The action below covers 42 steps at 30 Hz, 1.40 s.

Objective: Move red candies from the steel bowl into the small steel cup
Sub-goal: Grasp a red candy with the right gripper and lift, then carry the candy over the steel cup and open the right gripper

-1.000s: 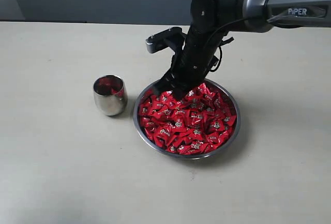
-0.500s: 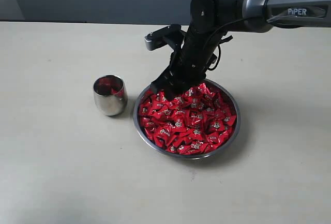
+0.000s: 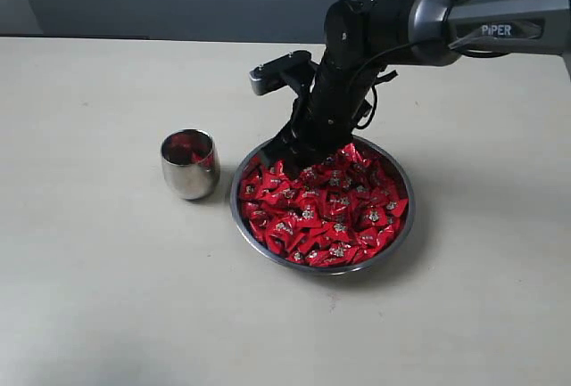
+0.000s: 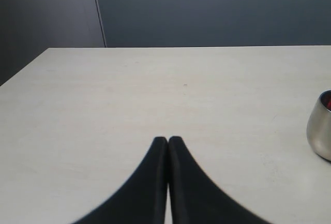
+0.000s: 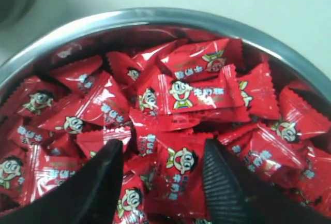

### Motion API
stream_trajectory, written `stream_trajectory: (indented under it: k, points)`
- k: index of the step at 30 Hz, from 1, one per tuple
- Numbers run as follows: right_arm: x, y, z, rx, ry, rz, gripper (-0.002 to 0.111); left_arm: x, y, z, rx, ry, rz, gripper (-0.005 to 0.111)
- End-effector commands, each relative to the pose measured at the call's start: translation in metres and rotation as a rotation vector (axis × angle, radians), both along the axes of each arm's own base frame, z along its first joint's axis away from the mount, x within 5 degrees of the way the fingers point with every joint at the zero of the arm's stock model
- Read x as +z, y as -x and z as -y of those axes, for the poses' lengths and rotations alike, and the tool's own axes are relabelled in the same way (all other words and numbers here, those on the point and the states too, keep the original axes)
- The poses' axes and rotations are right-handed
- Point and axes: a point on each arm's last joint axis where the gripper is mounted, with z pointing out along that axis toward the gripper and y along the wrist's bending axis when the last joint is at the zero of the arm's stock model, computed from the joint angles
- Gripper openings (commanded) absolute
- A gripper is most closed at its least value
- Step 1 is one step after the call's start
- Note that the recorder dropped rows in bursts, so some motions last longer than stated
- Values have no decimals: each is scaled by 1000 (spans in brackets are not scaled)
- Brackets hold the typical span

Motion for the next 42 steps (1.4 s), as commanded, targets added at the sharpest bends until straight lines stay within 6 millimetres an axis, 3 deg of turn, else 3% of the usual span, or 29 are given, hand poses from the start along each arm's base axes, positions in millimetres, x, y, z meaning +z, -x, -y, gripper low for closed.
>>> stream_trajectory:
  k: [1, 13, 18, 22, 35, 42]
  points:
    - [-2, -3, 0, 3, 4, 16, 46, -1, 0, 0, 1, 1, 3, 0]
    - [-16, -6, 1, 0, 38, 17, 46, -1, 0, 0, 1, 1, 3, 0]
    - [-17, -6, 1, 1, 42, 18, 19, -1, 0, 0, 1, 1, 3, 0]
    - [-15, -6, 2, 3, 46, 15, 7, -1, 0, 0, 1, 1, 3, 0]
    - [59, 0, 11, -13, -24, 158, 7, -1, 0, 0, 1, 1, 3, 0]
    - [89, -4, -6, -56, -252, 201, 7, -1, 0, 0, 1, 1, 3, 0]
